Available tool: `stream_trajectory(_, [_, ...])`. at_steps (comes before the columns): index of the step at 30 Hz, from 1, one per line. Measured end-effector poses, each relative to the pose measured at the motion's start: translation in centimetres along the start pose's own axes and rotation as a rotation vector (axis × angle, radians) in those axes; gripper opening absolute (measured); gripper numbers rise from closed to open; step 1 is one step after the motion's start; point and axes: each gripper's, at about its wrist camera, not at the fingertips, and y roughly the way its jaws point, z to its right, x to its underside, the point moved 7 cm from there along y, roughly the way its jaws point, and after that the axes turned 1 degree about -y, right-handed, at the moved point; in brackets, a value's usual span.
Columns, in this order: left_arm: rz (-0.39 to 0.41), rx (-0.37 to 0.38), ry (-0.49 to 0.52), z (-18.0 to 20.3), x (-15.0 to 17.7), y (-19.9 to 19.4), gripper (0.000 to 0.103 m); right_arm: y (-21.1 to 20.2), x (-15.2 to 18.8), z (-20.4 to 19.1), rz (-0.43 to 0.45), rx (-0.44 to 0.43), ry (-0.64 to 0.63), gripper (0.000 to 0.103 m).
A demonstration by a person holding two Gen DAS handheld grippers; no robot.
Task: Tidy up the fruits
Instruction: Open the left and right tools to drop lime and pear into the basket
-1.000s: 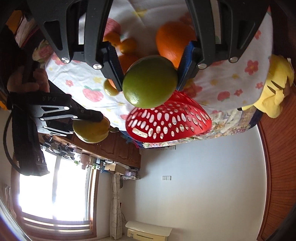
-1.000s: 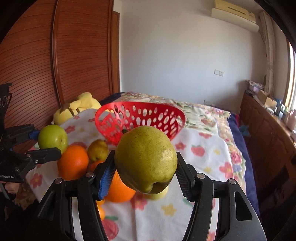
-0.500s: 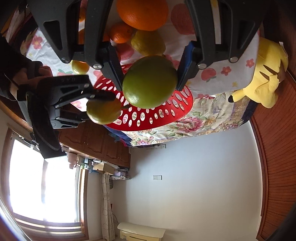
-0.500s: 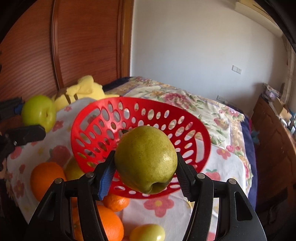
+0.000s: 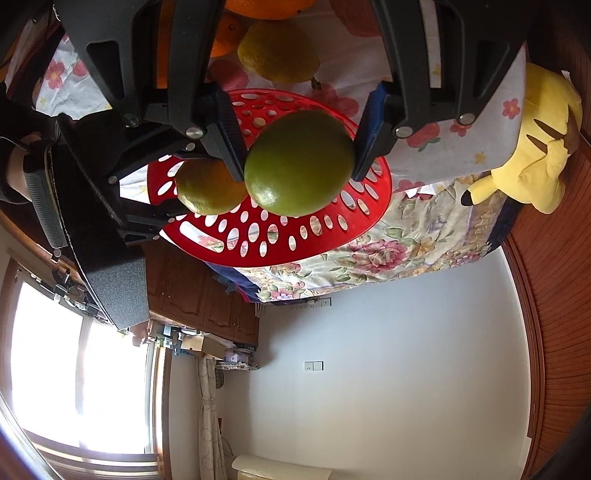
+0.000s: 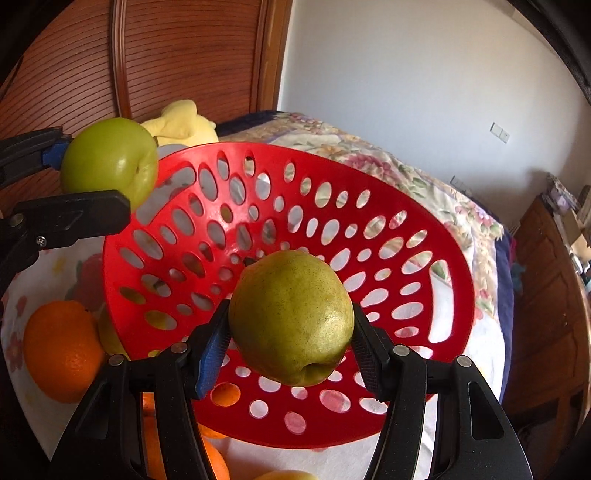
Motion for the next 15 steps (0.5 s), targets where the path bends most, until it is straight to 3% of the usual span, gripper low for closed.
stream_trajectory(6, [-0.013,0.002,-0.006,-0.2,0.1,0.9,0.055,0.8,0.3,0.5,-0.01,-0.032,0.04,0.063])
stream_trajectory(15, [-0.026,0.012,-0.006,0.3,0.2,1.5,0.055,0.0,-0.1,0.8,0.045,-0.04,0.077,0.064])
